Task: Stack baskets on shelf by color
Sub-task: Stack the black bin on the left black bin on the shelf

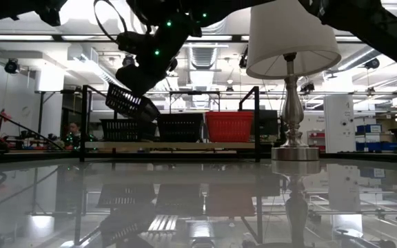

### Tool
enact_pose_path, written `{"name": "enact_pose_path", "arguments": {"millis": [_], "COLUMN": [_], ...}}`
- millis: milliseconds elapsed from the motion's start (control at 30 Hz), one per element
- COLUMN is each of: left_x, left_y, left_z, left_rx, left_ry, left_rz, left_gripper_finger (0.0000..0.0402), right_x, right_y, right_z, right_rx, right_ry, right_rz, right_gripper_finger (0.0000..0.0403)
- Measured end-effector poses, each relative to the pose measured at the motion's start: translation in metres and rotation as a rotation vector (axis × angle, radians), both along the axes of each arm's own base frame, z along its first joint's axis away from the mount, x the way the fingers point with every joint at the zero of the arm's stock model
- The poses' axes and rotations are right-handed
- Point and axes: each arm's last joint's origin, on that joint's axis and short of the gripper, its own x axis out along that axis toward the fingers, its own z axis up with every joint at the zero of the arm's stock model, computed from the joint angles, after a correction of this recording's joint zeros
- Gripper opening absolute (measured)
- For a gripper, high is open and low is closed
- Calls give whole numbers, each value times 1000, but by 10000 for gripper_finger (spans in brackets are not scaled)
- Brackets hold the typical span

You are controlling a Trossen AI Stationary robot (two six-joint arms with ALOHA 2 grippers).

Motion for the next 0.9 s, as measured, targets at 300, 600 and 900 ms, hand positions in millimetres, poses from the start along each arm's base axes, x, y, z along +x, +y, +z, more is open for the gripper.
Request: {"name": "enact_pose_path", "arguments": {"millis": [300,600,900], "left_x": [0,0,0], "left_y": [0,0,0], "left_z": [-1,-1,-1], "left_rx": [1,1,1], "left_ry": [-1,1,1], "left_rz": [-1,-1,-1], "left_gripper_finger": [0,0,0], "right_x": [0,1,0], "right_y": [0,-1,-3], "right_z": [-2,-3,-6], "right_rx": [-2,-2,7], "right_ry": [3,8,10], "right_rz": [0,-1,-11], "right_gripper_finger": [50,88,60]}}
